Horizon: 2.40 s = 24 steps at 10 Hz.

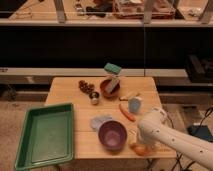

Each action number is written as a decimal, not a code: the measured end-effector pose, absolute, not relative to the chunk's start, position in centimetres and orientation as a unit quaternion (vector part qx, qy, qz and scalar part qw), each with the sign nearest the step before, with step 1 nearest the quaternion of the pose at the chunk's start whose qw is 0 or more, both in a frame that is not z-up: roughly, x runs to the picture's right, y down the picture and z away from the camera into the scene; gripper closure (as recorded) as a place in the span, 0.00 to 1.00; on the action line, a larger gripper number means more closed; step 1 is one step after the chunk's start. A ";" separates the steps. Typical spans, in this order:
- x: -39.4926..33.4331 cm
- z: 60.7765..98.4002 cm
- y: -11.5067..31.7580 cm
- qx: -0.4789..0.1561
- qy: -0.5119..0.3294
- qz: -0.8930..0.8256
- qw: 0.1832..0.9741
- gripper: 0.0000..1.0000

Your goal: Place apple in plastic cup

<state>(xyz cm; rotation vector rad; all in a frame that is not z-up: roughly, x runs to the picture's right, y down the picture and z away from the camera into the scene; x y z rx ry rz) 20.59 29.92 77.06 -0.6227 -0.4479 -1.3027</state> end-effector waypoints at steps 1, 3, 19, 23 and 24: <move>20.4 77.2 29.9 -0.282 -0.204 -0.592 0.727 0.46; 20.5 77.3 29.9 -0.280 -0.204 -0.592 0.727 0.46; 17.3 77.2 1.5 -0.119 -0.145 -0.582 0.791 0.46; 18.6 81.8 -3.5 -0.122 -0.129 -0.558 0.810 0.46; 19.0 82.5 -3.2 -0.126 -0.130 -0.555 0.812 0.46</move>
